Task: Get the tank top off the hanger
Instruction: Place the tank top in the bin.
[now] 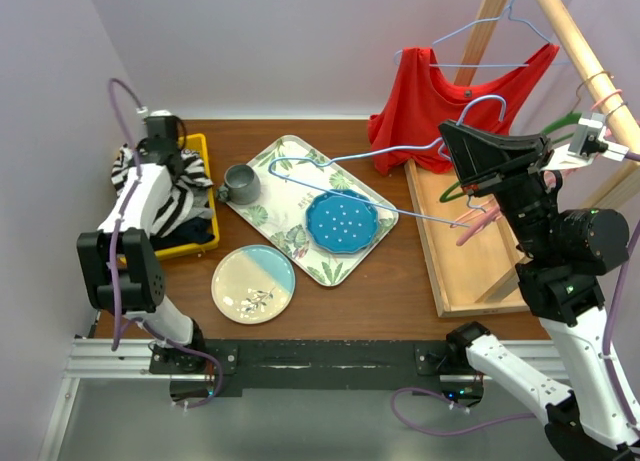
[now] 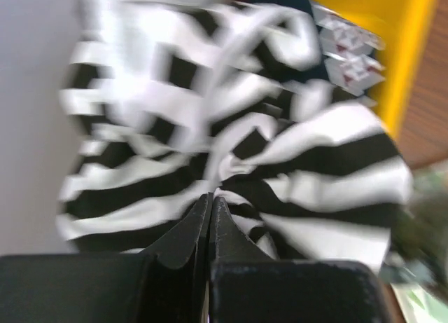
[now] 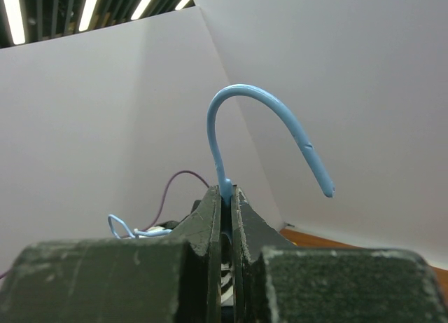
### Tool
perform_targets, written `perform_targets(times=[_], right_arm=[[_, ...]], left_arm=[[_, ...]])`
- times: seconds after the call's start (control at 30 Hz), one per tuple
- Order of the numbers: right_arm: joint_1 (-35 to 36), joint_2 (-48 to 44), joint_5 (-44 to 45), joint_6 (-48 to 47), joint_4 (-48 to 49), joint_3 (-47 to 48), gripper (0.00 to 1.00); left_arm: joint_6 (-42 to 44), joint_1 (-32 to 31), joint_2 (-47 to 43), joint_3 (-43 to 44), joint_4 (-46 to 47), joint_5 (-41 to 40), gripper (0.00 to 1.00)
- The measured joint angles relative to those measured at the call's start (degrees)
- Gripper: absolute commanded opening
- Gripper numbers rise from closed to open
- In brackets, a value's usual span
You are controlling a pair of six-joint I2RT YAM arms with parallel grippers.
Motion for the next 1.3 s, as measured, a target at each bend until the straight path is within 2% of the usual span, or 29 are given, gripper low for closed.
perform_targets(times=[0.07, 0.2, 0.4, 0.5, 0.57, 0.6, 0.73, 0.8, 1.13, 1.3], right_arm=[[0.0, 0.0, 0.0, -0.09, 0.0, -0.02, 0.0], [0.0, -0.02, 0.0, -0.17, 0.31, -0.35, 0.0], [0.0, -0.04, 0.04, -0.39, 0.39, -1.55, 0.0], [0.0, -0.26, 0.61, -0.7, 0.22, -1.64, 0.0], [0.0, -0.52, 0.98, -0.92, 0.15, -1.64, 0.0], [0.0, -0.63, 1.01, -0.98, 0.13, -1.64, 0.0], [0.0, -0.79, 0.98, -1.51, 0.02, -1.64, 0.0], [0.0, -0.74, 0.98, -1.68, -0.09, -1.64, 0.0], [0.0, -0.57, 0.74, -1.68, -0.48, -1.64, 0.0], [0.0, -0.07, -0.7, -3.19, -1.57, -1.64, 0.0]], left_arm=[[-1.46, 3.54, -0.81, 0.0, 0.26, -2.49, 0.0], [-3.74, 5.68, -0.59, -0.63, 1.27, -5.11, 0.0], [-5.44, 5.33, 6.19, -3.5, 3.5, -0.85, 0.0], [-5.7, 5.33, 8.2, -4.55, 4.68, 0.35, 0.05], [-5.9, 5.42, 7.91, -4.66, 5.14, 0.85, 0.27], [-5.9, 5.42, 7.8, -4.63, 5.18, 1.14, 0.44], [-5.99, 5.4, 6.03, -4.63, 4.72, 2.4, 0.61], [-5.64, 5.35, 3.91, -4.55, 3.8, 3.54, 0.78], [-3.39, 4.87, -5.81, 6.95, -4.44, 5.81, 0.84], [-0.9, 3.28, -12.48, 7.43, -5.25, 14.95, 0.84]])
